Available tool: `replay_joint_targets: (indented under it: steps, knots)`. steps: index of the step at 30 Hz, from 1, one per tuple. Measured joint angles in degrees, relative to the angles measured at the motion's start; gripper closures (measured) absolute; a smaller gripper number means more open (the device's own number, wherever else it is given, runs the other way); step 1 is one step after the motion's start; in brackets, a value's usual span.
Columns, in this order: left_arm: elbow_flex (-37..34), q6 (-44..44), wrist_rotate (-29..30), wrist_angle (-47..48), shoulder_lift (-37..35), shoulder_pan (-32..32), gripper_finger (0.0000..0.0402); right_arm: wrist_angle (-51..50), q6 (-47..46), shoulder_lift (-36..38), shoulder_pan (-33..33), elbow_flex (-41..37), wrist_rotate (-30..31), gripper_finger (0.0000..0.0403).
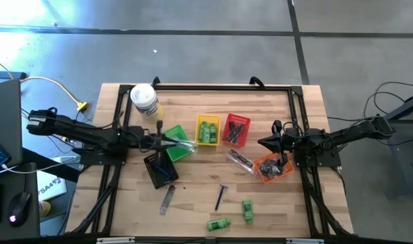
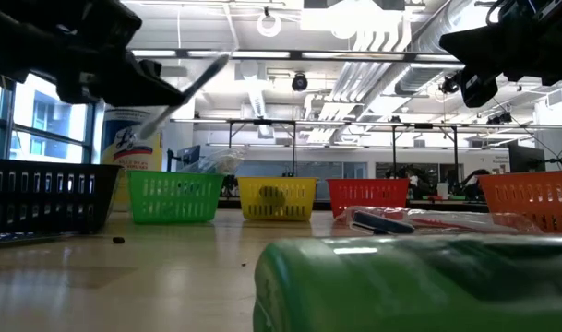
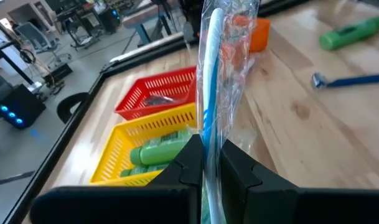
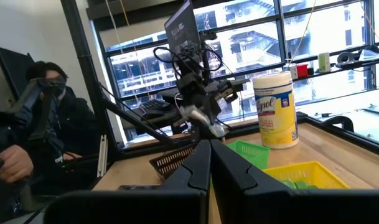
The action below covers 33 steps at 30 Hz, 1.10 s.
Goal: Pick & Place Travel size toiletries
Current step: Put the blue toothbrush into the green bin
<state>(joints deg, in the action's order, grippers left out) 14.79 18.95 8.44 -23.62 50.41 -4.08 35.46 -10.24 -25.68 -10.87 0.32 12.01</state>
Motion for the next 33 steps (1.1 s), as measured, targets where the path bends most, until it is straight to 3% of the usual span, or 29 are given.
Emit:
replay_joint_targets:
  steps: [6, 11, 22, 33]
  knots:
    - [0.00, -0.66, -0.09, -2.82, 6.43, 0.30, 0.0382, -0.02, 0.00, 0.00, 0.00, 0.00, -0.07, 0.0399]
    - [0.00, -2.75, -2.24, -3.56, 11.20, 4.15, 0.0382, -0.02, 0.00, -0.02, 0.00, 0.00, -0.13, 0.0399]
    - [-0.02, -2.46, -12.62, -6.20, 17.15, 10.19, 0.0382, -0.07, 0.00, -0.01, 0.00, 0.00, -0.18, 0.0399]
    - [-0.02, 0.71, -12.86, -6.27, 21.06, 10.21, 0.0376, -0.59, 0.44, -0.59, 0.00, 0.01, -0.18, 0.0399]
